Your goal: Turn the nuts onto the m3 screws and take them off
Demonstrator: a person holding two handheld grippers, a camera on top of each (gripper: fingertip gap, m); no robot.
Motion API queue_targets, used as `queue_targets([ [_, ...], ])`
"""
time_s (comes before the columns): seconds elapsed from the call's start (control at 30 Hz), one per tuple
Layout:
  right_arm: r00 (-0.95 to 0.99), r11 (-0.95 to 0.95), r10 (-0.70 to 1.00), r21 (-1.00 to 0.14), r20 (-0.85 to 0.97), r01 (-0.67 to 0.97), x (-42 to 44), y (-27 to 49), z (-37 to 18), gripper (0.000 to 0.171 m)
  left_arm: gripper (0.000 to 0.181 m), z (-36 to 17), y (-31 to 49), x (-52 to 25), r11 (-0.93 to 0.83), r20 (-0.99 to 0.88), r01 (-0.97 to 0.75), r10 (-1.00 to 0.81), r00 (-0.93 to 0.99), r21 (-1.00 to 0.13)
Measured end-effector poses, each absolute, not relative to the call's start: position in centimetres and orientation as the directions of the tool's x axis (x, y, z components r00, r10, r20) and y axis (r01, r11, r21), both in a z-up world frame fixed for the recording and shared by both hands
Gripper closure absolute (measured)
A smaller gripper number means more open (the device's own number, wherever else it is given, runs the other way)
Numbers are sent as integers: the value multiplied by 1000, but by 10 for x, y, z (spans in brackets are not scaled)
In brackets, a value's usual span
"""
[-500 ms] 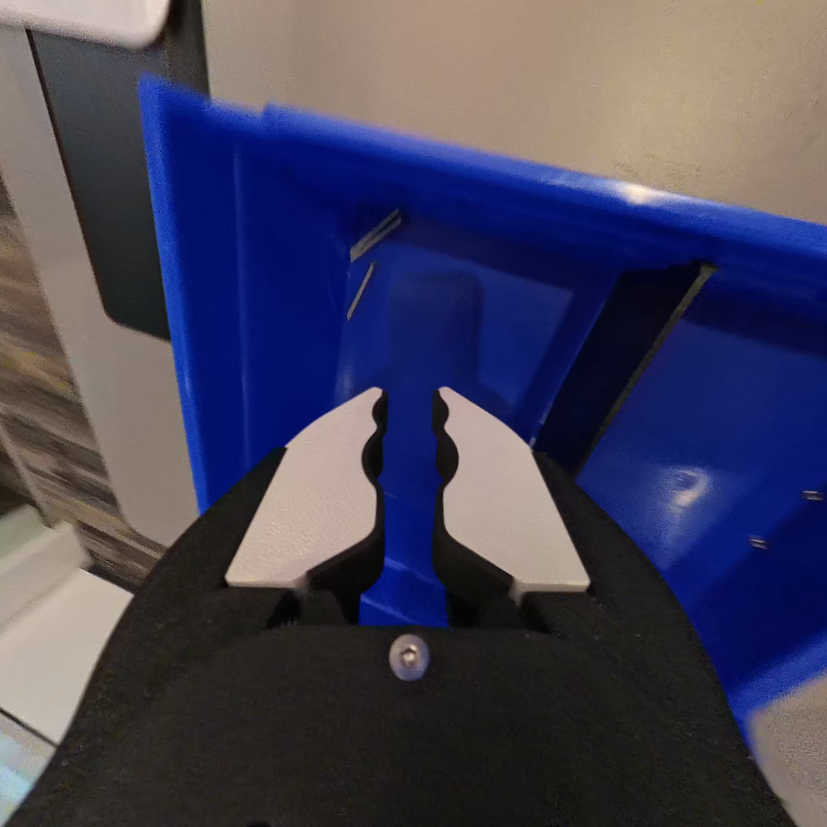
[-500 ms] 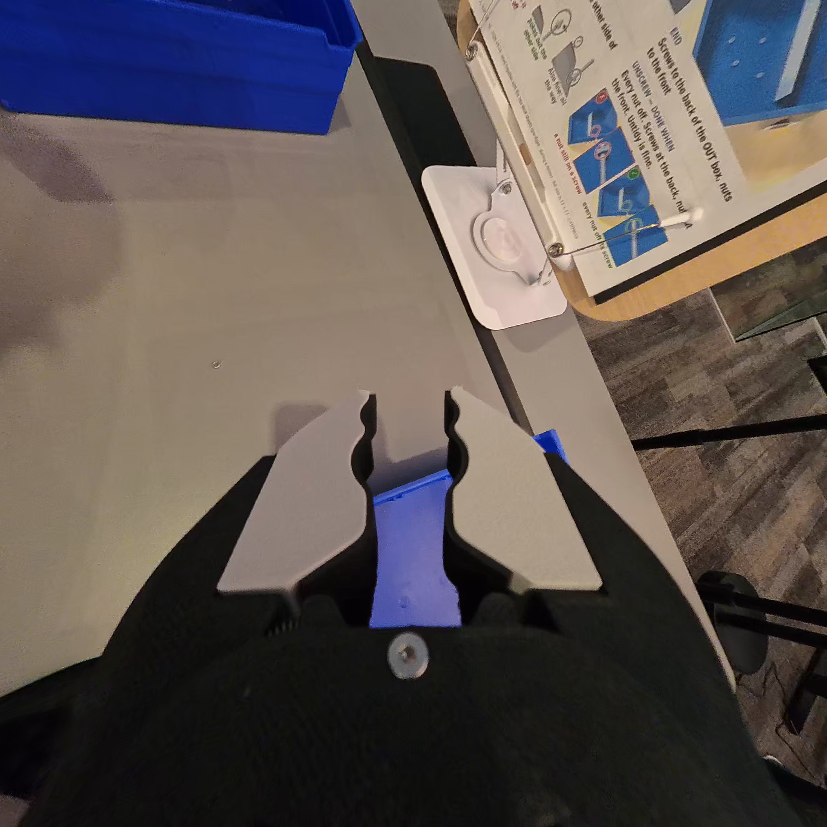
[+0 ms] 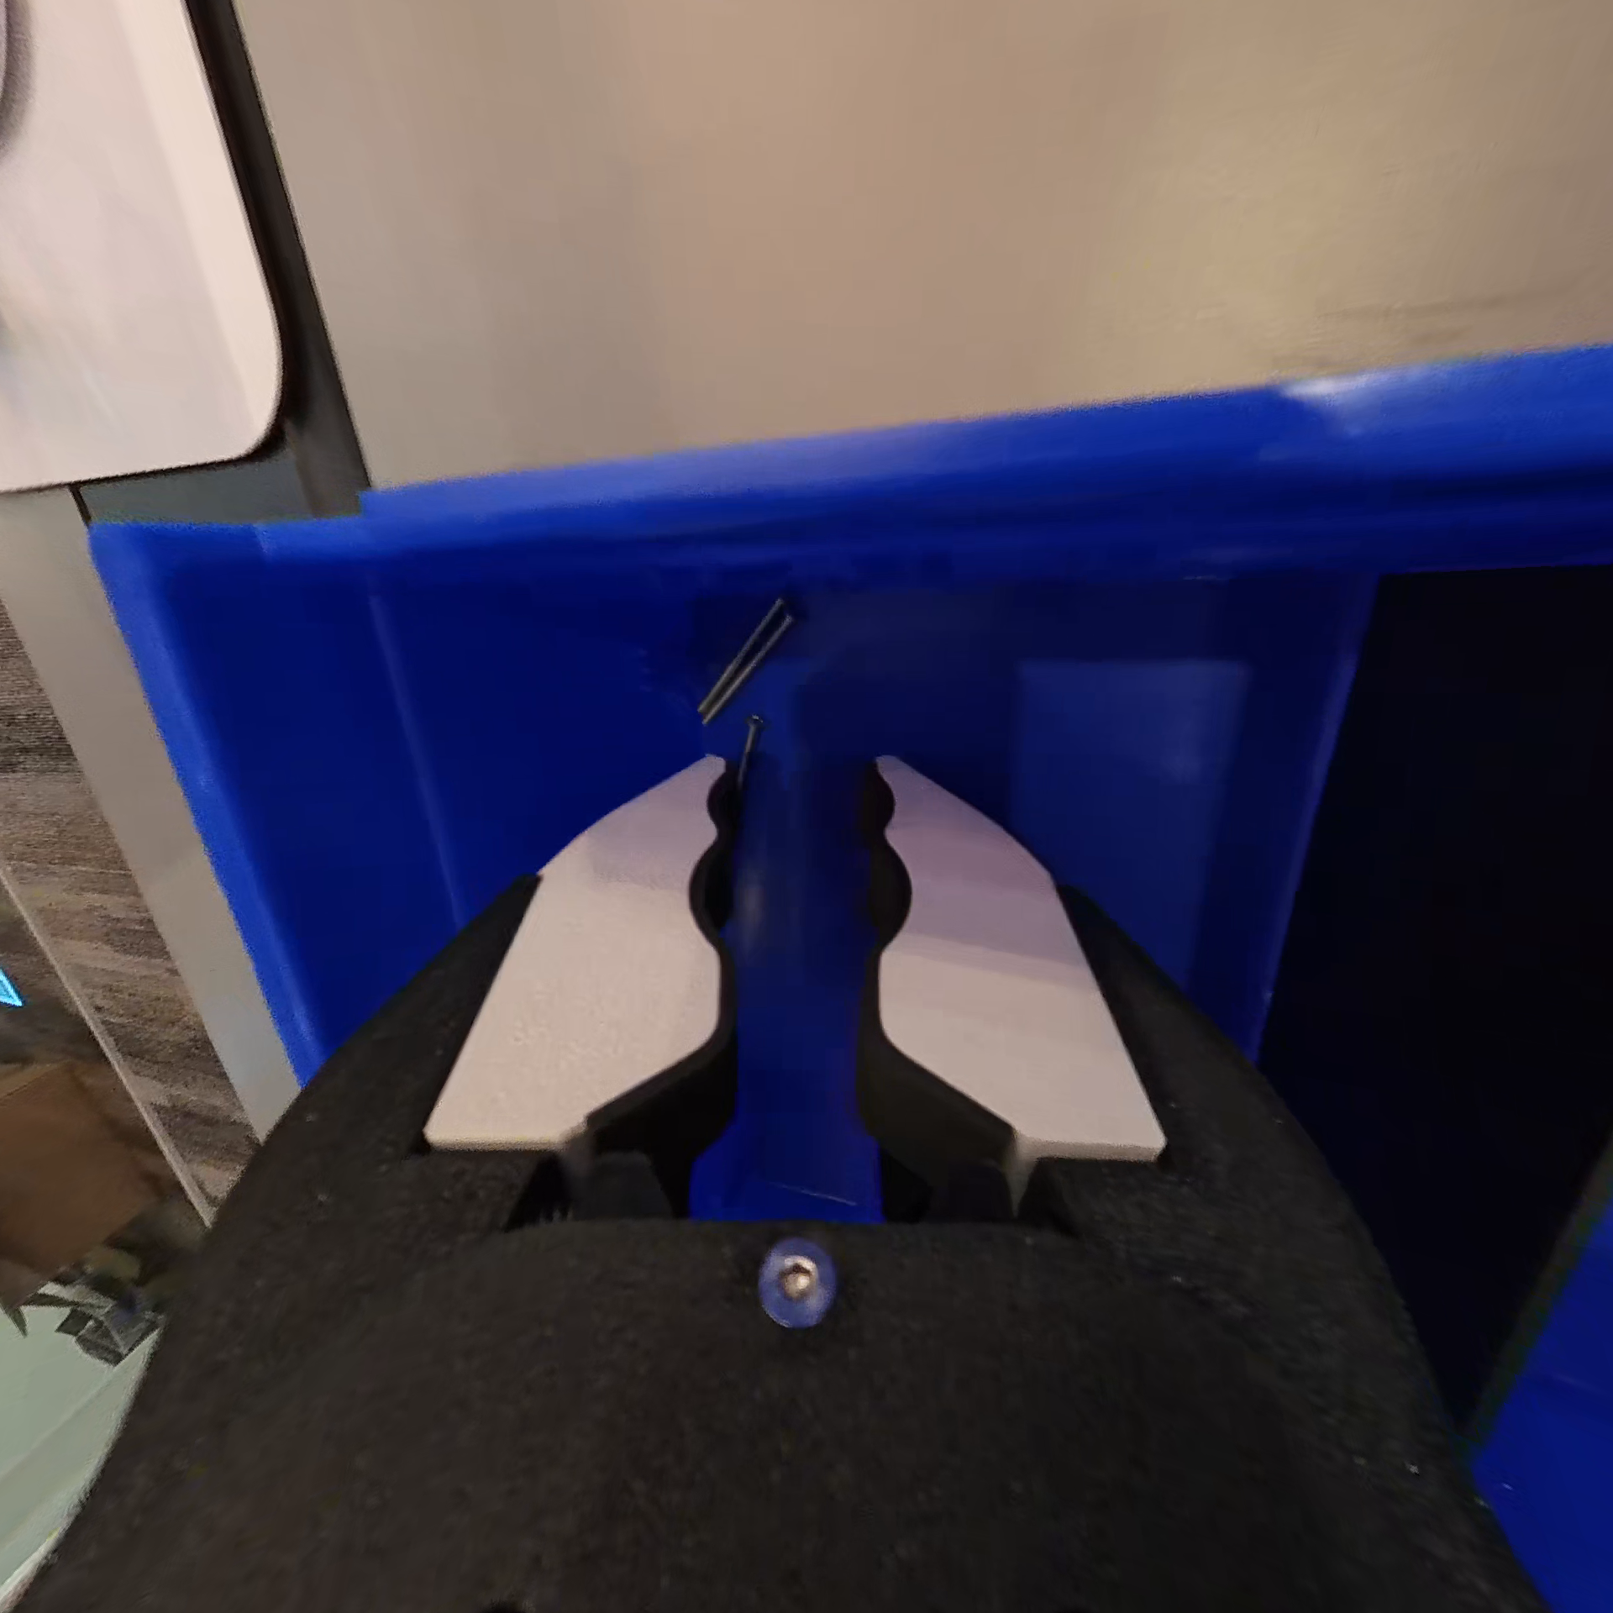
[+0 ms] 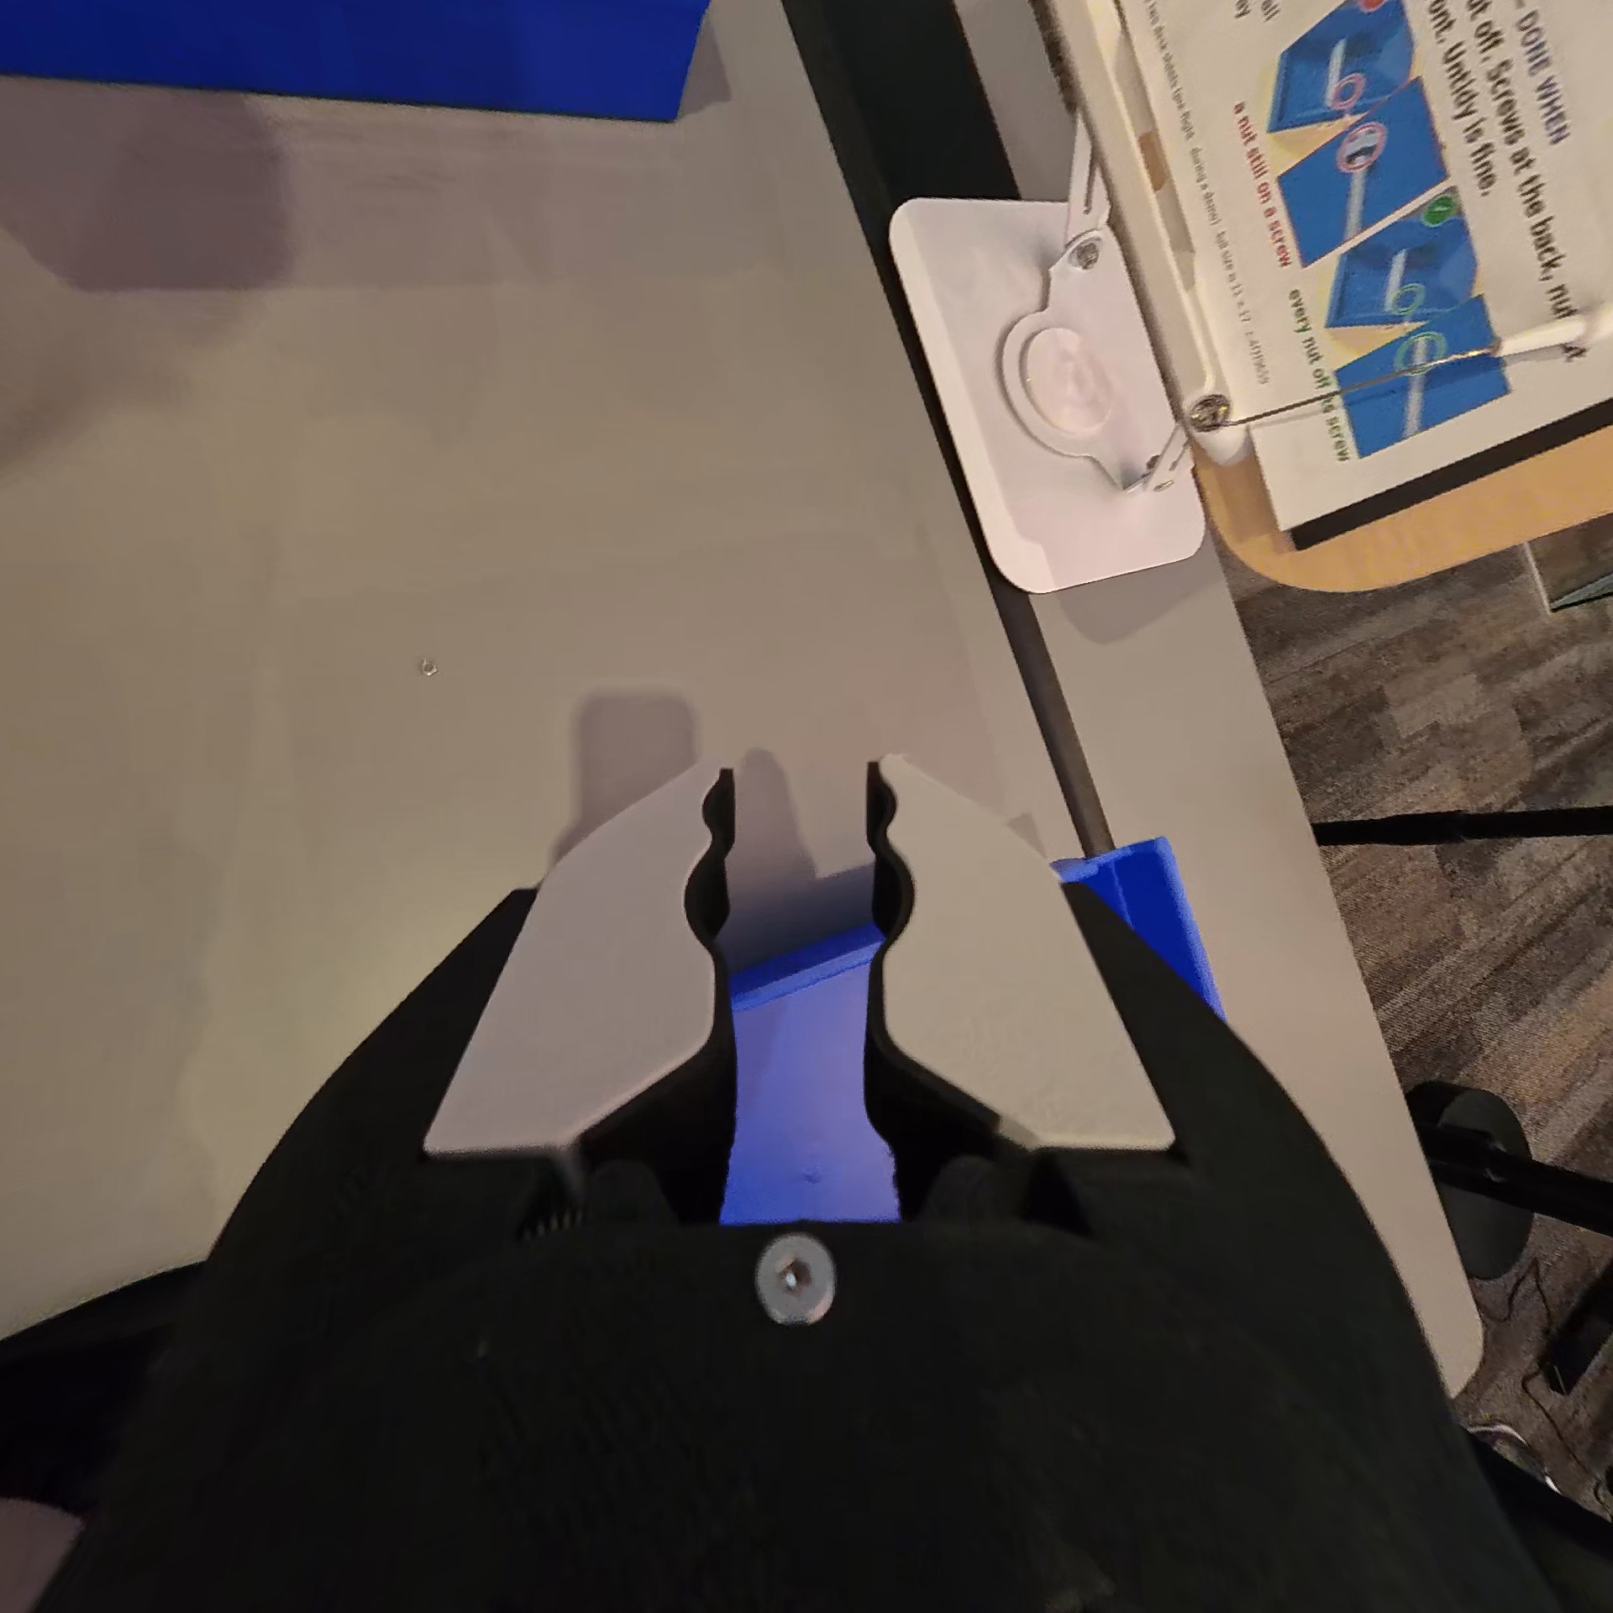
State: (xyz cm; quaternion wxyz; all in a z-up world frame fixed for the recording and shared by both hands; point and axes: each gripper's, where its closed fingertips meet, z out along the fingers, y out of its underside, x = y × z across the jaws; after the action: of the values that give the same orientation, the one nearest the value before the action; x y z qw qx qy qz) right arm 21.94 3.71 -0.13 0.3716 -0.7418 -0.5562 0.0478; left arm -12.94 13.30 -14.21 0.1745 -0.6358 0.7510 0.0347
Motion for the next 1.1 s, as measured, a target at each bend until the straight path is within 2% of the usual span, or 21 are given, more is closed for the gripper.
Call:
queue_targets([
  [0.27,357,-107,870,-576,340,810,217,35,-8,142,150,-152,134,-122,198,-243,-968,-957,-157,-154],
  [0.6,338,-108,881,-554,331,825,214,33,-14,141,147,-152,137,-122,221,-267,-969,-946,-185,-109],
  [0.77,332,-110,884,-543,329,832,214,32,-17,141,151,-154,131,-128,143,-165,-987,-978,-130,-70],
  [0.83,329,-109,886,-543,327,832,213,32,-17,141,143,-154,127,-130,117,-128,-991,-986,-109,-62],
  [0.97,325,-111,889,-539,321,835,212,32,-20,141,99,-154,117,-129,72,-76,-994,-995,-66,-77],
  [1.1,323,-113,892,-534,317,838,211,32,-22,141,89,-157,114,-134,83,-79,-995,-994,-78,-58],
])
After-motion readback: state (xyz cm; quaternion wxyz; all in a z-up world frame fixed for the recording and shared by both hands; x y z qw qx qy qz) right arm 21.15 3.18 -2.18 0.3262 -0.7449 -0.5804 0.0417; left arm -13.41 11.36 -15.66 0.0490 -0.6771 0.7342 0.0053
